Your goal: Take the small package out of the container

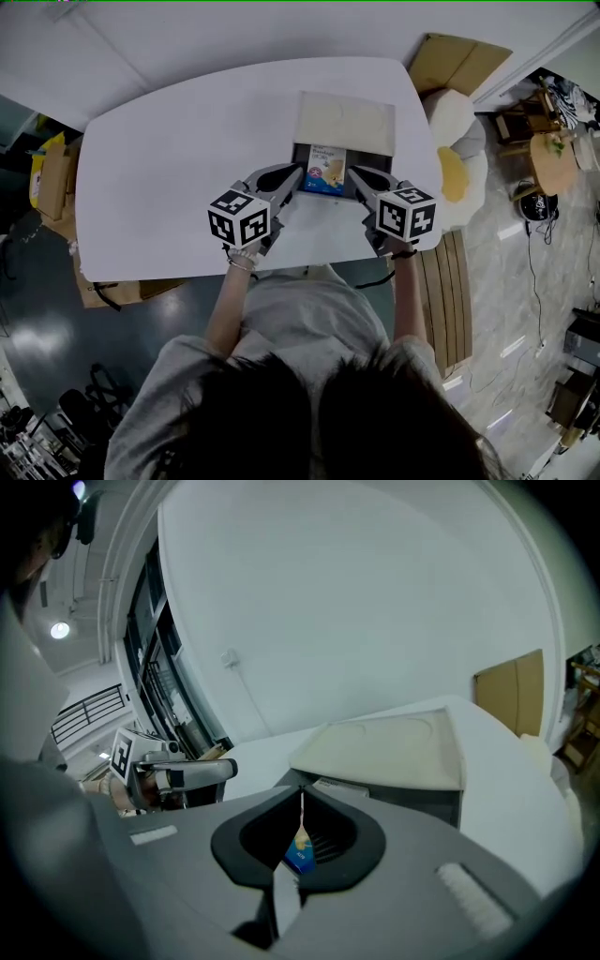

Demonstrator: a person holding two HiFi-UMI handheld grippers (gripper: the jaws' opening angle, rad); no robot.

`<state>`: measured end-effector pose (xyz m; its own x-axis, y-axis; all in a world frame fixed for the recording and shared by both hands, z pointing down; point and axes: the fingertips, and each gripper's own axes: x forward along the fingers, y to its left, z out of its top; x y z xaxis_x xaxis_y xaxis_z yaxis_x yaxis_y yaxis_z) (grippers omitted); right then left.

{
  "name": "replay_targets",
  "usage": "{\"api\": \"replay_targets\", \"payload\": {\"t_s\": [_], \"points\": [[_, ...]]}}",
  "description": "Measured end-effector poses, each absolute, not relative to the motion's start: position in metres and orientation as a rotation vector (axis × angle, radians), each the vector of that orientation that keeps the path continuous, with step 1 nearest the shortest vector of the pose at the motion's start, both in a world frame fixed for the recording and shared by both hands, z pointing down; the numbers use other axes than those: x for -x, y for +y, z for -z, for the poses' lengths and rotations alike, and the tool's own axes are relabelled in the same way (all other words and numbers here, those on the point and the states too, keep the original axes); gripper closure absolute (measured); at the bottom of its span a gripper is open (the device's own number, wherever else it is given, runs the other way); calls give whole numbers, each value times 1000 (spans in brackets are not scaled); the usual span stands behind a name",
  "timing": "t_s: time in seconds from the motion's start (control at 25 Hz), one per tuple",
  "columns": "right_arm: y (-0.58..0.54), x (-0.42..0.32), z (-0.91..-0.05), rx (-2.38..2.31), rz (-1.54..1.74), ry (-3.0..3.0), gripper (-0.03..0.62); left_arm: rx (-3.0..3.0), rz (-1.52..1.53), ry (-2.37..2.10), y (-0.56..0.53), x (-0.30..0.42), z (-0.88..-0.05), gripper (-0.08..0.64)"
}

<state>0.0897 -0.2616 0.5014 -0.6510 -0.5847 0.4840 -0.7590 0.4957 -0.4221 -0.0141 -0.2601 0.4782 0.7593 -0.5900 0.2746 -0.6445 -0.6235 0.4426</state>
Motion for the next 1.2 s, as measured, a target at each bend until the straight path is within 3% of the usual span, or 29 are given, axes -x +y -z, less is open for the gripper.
{"api": "replay_targets", "payload": {"t_s": [0.36,0.64,1.2], "points": [[-272,-96,-527,-1147,-1186,-2343,492,-2427,-157,-848,-271,10,-494,568],[-275,-98,-539,-1076,-1518,-2210,485,-2413,-135,-820,-272,3,-501,568],[-284,-90,-554,-876,-1721,-2016,423,-2378,-99,-837,-275,11,-507,568]]}}
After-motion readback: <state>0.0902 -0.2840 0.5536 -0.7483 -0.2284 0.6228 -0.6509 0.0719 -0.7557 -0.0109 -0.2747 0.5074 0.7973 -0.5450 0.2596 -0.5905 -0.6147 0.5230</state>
